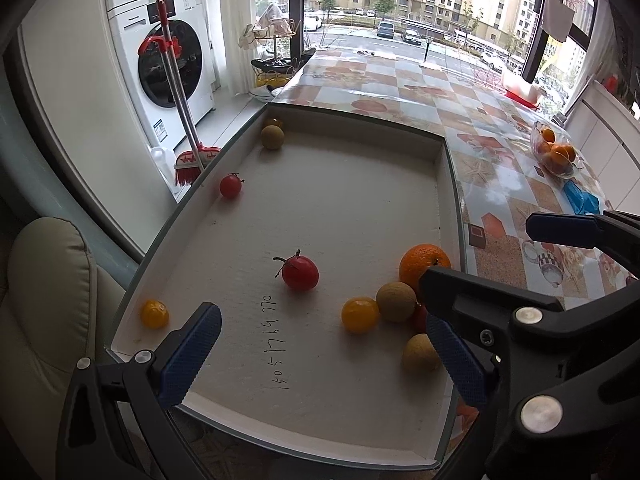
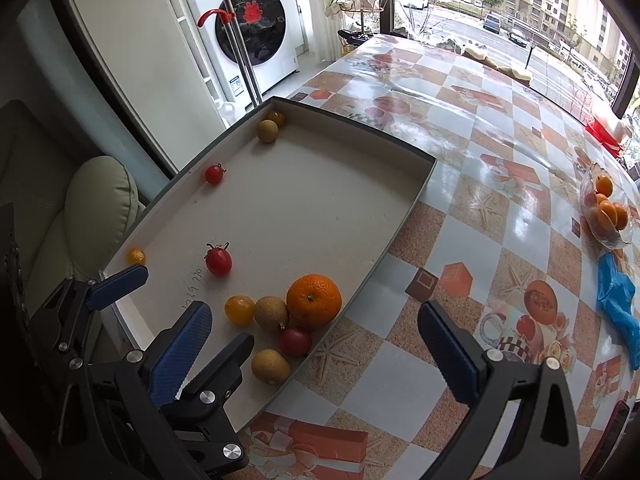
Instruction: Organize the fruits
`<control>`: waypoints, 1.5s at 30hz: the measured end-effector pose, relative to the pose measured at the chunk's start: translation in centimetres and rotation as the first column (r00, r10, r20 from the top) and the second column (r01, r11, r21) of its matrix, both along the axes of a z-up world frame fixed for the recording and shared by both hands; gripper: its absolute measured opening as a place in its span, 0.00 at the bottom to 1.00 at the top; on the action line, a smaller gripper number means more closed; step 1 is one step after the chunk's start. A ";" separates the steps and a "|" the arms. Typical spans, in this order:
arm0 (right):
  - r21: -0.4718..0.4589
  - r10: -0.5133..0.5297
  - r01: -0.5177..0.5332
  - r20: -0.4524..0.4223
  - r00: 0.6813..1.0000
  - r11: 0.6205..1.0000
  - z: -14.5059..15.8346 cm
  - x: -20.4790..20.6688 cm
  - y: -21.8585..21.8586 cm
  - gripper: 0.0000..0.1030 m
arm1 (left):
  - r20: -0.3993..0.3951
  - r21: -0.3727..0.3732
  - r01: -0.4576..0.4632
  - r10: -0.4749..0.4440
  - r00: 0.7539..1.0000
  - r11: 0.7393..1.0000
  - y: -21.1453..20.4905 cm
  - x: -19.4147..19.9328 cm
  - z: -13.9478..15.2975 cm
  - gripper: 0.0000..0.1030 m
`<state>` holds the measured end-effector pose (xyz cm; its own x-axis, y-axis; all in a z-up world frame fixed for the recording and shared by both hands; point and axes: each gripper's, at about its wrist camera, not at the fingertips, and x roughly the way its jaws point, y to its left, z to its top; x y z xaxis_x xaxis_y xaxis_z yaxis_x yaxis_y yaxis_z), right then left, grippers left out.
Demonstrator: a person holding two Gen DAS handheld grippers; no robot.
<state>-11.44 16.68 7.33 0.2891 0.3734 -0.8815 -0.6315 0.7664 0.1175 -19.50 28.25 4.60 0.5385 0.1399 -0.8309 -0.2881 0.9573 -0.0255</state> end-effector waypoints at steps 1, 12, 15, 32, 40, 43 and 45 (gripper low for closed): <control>-0.001 0.001 -0.001 0.001 1.000 1.000 0.0 0.0 0.0 1.00 | 0.000 0.001 0.000 0.000 1.000 1.000 0.0 0.0 0.0 1.00; -0.033 0.019 -0.019 0.016 1.000 0.999 -0.3 -0.4 0.0 1.00 | -0.011 0.020 0.006 -0.005 1.000 1.000 -0.4 0.0 0.0 1.00; -0.034 0.020 -0.019 0.016 1.000 0.999 -0.3 -0.4 0.0 1.00 | -0.012 0.021 0.008 -0.007 1.000 1.000 -0.4 -0.1 0.0 1.00; -0.049 0.027 -0.026 0.025 0.999 0.998 -0.4 -0.6 0.0 1.00 | -0.019 0.033 0.008 -0.008 1.000 0.999 -0.7 -0.1 0.0 1.00; -0.049 0.026 -0.024 0.025 0.999 0.999 -0.4 -0.6 0.1 1.00 | -0.019 0.033 0.008 -0.007 1.000 0.999 -0.7 -0.1 0.0 1.00; -0.050 0.026 -0.024 0.024 0.999 0.998 -0.4 -0.6 0.1 1.00 | -0.022 0.032 0.009 -0.008 1.000 0.999 -0.7 -0.2 -0.1 1.00; -0.056 0.027 -0.026 0.029 0.999 0.998 -0.5 -0.6 0.1 1.00 | -0.022 0.032 0.009 -0.008 1.000 0.999 -0.7 -0.2 -0.1 1.00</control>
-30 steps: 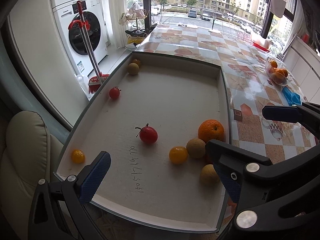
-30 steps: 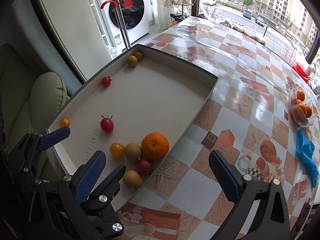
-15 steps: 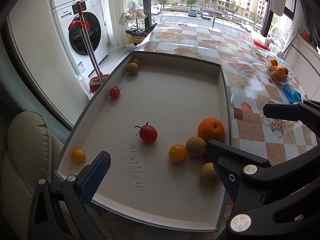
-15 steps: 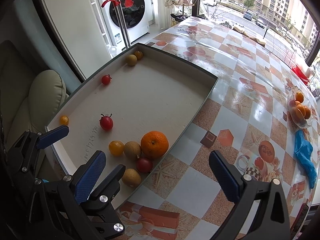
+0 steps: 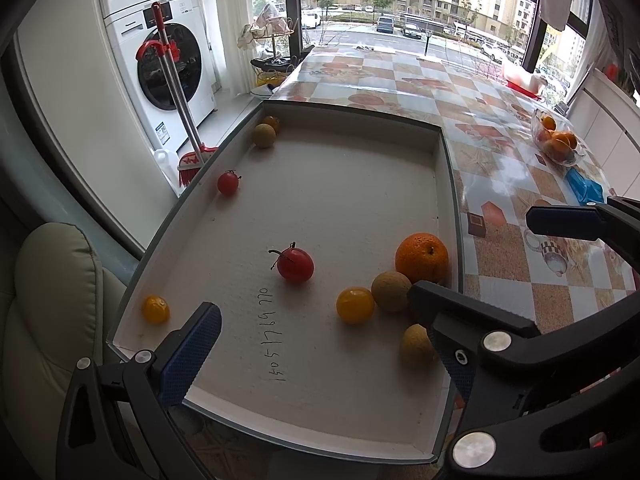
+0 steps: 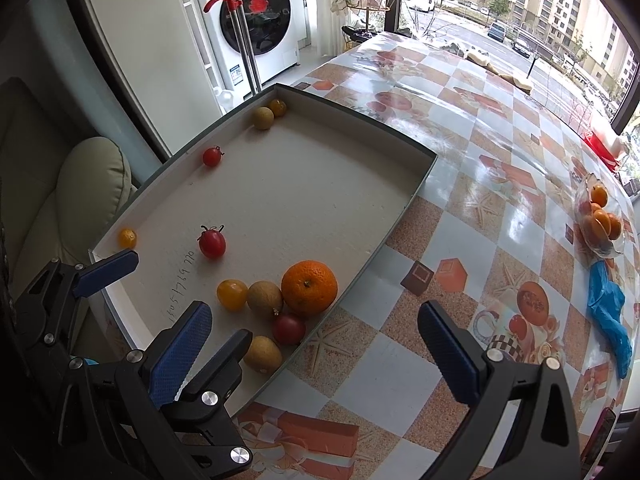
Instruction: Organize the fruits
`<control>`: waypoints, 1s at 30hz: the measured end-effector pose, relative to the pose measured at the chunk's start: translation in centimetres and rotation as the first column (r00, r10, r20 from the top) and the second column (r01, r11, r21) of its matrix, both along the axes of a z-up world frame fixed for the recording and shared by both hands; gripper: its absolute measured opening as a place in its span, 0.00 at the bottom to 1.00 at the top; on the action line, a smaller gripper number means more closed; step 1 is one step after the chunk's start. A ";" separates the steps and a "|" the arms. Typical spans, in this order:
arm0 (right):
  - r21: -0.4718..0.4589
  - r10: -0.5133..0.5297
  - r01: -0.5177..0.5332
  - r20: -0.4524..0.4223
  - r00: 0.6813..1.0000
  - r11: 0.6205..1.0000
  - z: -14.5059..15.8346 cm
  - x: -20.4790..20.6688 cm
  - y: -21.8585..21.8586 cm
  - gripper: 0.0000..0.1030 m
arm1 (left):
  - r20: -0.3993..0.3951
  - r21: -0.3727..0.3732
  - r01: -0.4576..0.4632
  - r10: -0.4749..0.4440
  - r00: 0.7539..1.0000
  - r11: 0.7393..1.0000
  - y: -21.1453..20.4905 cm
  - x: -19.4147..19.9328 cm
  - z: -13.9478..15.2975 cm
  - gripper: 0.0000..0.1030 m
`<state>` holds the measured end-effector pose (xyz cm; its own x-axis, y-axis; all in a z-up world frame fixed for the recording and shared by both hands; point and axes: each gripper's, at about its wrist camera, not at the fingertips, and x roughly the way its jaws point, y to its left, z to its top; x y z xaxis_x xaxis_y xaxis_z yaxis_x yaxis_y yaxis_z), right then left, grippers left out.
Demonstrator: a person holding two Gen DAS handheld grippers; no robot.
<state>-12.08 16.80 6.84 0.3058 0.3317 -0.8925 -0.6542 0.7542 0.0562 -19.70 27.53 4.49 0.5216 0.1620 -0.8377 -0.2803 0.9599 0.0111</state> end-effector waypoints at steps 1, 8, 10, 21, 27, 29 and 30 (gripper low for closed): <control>-0.006 0.001 -0.001 0.004 1.000 1.000 -0.1 -0.1 0.0 1.00 | 0.001 -0.001 0.000 0.000 1.000 1.000 0.0 0.0 0.0 1.00; -0.019 0.001 -0.001 0.013 1.000 1.000 -0.1 -0.2 0.0 1.00 | 0.001 -0.002 -0.001 0.001 1.000 1.000 0.1 -0.2 -0.2 1.00; -0.020 0.002 -0.001 0.014 1.000 1.000 -0.1 -0.2 0.0 1.00 | 0.000 0.001 -0.001 0.001 1.000 1.000 0.1 -0.2 -0.2 1.00; -0.016 -0.002 0.003 0.012 1.000 1.000 0.0 0.0 -0.2 1.00 | -0.002 0.004 0.010 -0.010 1.000 1.000 -0.1 -0.2 -0.1 1.00; -0.019 0.003 -0.002 0.017 1.000 1.000 0.0 0.0 -0.2 1.00 | -0.001 0.004 0.009 -0.009 1.000 1.000 -0.2 -0.2 0.0 1.00; -0.019 0.003 -0.003 0.017 1.000 1.000 0.0 0.0 -0.1 1.00 | -0.001 0.005 0.009 -0.009 1.000 1.000 -0.2 -0.2 0.0 1.00; -0.020 0.003 -0.003 0.017 1.000 1.000 0.0 0.0 -0.1 1.00 | -0.001 0.005 0.009 -0.009 1.000 1.000 -0.1 -0.2 0.0 1.00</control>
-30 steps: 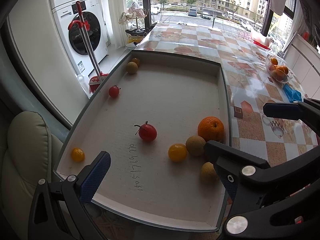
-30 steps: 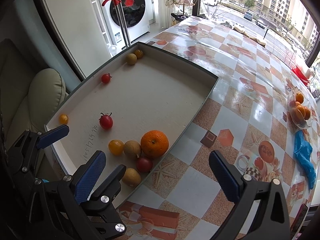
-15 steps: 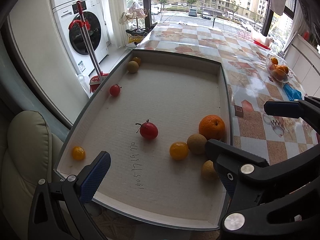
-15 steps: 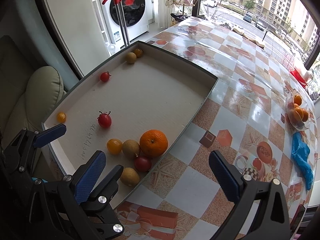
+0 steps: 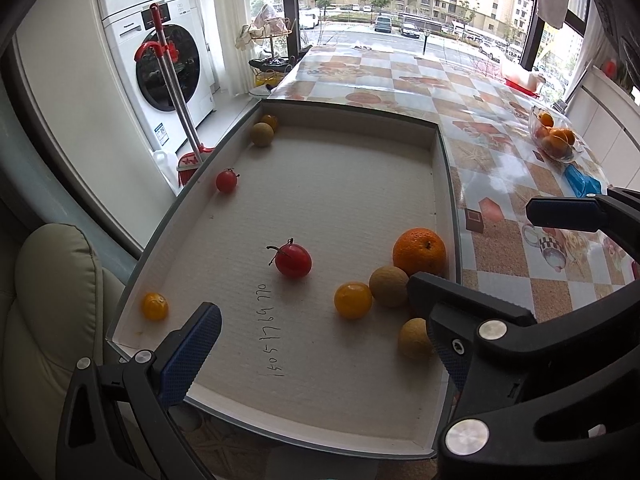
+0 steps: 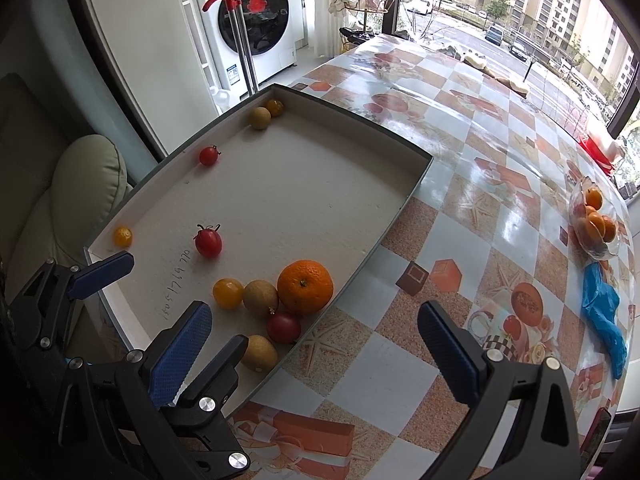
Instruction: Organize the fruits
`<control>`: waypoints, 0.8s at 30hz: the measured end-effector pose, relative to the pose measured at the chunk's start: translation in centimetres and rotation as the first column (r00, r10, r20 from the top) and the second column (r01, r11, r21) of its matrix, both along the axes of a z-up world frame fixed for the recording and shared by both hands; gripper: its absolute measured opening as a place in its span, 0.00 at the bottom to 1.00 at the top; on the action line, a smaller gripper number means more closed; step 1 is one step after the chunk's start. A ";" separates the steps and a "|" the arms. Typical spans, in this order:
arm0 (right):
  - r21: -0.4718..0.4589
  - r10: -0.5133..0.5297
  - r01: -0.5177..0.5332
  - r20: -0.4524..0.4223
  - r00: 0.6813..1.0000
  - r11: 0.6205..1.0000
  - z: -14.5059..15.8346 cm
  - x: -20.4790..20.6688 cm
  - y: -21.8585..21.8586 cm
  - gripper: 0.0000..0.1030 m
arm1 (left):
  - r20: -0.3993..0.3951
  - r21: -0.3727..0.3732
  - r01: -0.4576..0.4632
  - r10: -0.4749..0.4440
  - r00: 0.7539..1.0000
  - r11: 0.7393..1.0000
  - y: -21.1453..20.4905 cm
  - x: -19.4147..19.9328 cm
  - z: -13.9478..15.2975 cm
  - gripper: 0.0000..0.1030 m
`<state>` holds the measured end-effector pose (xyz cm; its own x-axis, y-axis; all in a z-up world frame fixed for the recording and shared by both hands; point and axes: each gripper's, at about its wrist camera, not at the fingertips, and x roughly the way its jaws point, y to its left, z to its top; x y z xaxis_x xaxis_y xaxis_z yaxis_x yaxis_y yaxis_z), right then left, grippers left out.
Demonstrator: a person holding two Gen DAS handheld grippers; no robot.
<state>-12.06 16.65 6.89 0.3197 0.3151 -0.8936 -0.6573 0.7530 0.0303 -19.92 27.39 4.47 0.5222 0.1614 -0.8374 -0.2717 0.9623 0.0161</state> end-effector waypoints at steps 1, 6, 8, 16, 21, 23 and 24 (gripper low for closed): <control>0.000 0.000 0.000 0.000 1.000 1.000 0.0 0.0 0.0 1.00 | 0.000 0.000 -0.001 0.001 1.000 1.000 0.0 0.0 0.0 1.00; 0.000 0.000 0.000 0.000 1.000 1.000 0.0 0.0 0.0 1.00 | 0.000 0.000 -0.001 0.001 1.000 1.000 0.0 0.0 0.0 1.00; 0.001 -0.001 0.001 -0.001 1.000 1.000 0.0 0.0 0.0 1.00 | -0.001 0.000 -0.001 0.001 1.000 1.000 0.0 0.0 -0.1 1.00; -0.001 0.003 -0.003 0.001 1.000 1.000 0.1 -0.2 0.2 1.00 | -0.001 -0.001 -0.002 0.002 1.000 1.000 0.0 0.0 -0.1 1.00; -0.001 0.003 -0.003 0.002 1.000 1.000 0.0 -0.1 0.2 1.00 | -0.001 -0.001 -0.002 0.002 1.000 1.000 0.0 0.0 0.0 1.00; -0.001 0.003 -0.003 0.001 1.000 1.000 0.0 -0.1 0.2 1.00 | -0.001 -0.001 -0.001 0.001 1.000 1.000 0.0 0.0 0.0 1.00; -0.001 0.003 -0.003 0.001 1.000 1.000 0.0 -0.1 0.2 1.00 | -0.001 0.000 -0.002 0.002 1.000 1.000 0.0 0.0 0.0 1.00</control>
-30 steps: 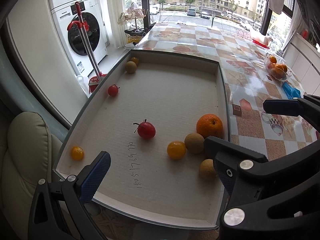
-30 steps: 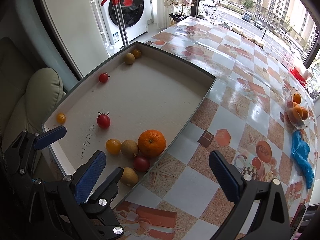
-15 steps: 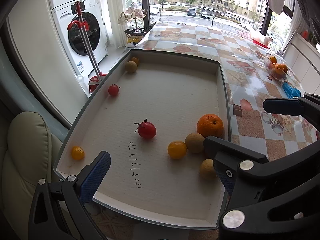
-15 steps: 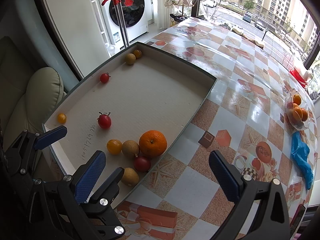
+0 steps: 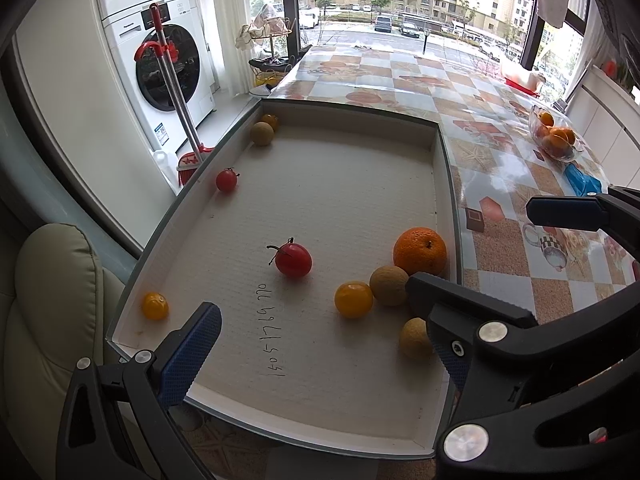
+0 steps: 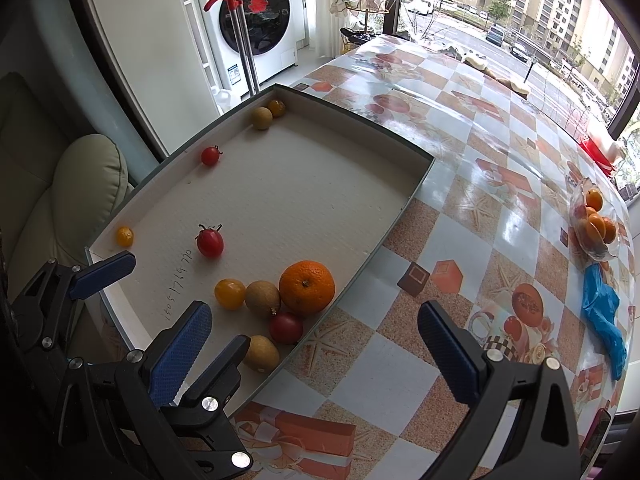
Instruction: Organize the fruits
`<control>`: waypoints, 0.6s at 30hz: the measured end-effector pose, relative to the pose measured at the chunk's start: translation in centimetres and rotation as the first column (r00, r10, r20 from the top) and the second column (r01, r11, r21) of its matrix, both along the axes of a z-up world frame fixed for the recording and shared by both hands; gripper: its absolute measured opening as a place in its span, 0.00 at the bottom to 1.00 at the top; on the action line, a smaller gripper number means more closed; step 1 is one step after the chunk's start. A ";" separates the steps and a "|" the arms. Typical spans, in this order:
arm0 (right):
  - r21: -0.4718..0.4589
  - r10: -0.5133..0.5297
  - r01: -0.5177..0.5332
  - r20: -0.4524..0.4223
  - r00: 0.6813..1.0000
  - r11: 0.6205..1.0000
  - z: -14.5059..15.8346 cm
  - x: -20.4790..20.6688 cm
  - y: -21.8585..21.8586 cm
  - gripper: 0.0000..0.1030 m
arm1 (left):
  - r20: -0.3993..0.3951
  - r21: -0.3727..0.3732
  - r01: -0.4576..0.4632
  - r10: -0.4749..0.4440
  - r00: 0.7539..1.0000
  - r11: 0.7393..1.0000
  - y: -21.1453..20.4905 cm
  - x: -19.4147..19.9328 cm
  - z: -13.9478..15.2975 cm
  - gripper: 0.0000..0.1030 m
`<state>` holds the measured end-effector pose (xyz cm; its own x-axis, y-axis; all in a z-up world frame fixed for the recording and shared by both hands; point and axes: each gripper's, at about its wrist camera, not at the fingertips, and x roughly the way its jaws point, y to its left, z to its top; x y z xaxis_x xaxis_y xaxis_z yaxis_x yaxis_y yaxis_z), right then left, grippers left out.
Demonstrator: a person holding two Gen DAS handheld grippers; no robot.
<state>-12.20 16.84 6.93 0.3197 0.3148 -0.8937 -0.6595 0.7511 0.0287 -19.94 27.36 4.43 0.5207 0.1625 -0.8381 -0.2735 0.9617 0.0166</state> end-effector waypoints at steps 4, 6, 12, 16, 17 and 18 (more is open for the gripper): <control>0.000 0.000 0.000 0.000 1.000 1.000 0.0 0.0 0.0 1.00 | -0.001 0.005 0.002 -0.002 1.000 1.000 0.0 -0.1 -0.1 1.00; 0.000 0.001 -0.001 0.001 1.000 1.000 0.0 0.0 0.0 1.00 | -0.002 0.005 0.002 -0.002 1.000 1.000 -0.1 0.0 -0.1 1.00; 0.001 0.000 0.000 -0.002 1.000 1.000 0.0 0.0 0.0 1.00 | -0.005 0.014 0.000 0.000 1.000 1.000 -0.2 0.0 -0.2 1.00; 0.002 0.000 0.000 -0.002 1.000 1.000 0.0 0.0 -0.1 1.00 | -0.005 0.019 -0.003 0.003 1.000 1.000 -0.2 0.0 -0.2 1.00; 0.002 0.000 0.000 -0.002 1.000 1.000 0.0 0.0 -0.1 1.00 | -0.005 0.020 -0.006 0.006 1.000 1.000 -0.2 0.0 -0.2 1.00; 0.001 0.000 0.000 -0.002 1.000 1.000 0.0 0.0 -0.1 1.00 | -0.004 0.019 -0.007 0.007 1.000 1.000 -0.2 0.0 -0.2 1.00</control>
